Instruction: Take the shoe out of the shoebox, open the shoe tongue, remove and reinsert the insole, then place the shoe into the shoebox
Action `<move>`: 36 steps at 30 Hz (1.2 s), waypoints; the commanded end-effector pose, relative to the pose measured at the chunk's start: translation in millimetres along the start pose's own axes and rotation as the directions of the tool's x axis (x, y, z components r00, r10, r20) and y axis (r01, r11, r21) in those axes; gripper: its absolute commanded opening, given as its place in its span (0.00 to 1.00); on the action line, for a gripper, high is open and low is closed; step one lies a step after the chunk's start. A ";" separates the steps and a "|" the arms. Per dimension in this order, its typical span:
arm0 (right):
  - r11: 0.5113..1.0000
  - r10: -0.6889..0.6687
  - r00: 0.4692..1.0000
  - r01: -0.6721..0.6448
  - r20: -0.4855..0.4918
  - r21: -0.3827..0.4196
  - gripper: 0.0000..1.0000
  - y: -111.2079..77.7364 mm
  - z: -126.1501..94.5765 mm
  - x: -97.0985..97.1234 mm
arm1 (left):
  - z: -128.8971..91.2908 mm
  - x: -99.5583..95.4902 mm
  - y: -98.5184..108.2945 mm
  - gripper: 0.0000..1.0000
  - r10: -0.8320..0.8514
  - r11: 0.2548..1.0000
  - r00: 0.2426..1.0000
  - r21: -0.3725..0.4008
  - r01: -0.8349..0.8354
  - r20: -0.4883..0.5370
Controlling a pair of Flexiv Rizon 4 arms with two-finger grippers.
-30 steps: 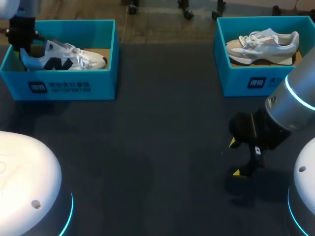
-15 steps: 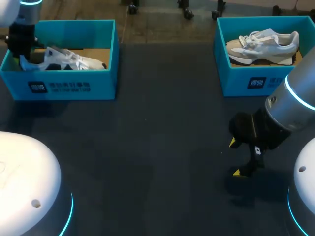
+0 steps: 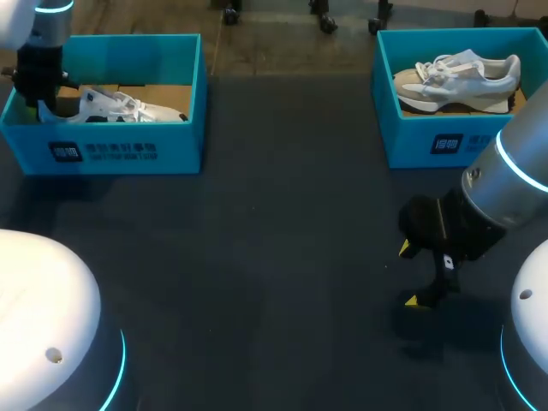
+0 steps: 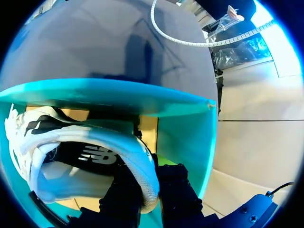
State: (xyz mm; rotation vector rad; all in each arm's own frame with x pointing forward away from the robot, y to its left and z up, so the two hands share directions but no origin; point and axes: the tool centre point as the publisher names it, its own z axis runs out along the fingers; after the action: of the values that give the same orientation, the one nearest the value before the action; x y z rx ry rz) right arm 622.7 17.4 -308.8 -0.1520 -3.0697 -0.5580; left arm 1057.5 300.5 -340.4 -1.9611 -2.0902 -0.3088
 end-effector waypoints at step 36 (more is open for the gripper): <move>1.000 0.000 1.000 0.000 0.003 0.002 1.00 0.2 1.5 0.9 | -8.8 -17.5 -3.0 1.00 0.043 0.999 0.993 0.015 -0.045 0.111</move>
State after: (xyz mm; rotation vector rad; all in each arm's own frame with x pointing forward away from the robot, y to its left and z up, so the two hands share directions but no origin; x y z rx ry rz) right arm 622.7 17.3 -308.8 -0.1520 -3.0697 -0.5580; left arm 1060.9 278.7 -351.5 -2.0400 -2.1038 -0.1817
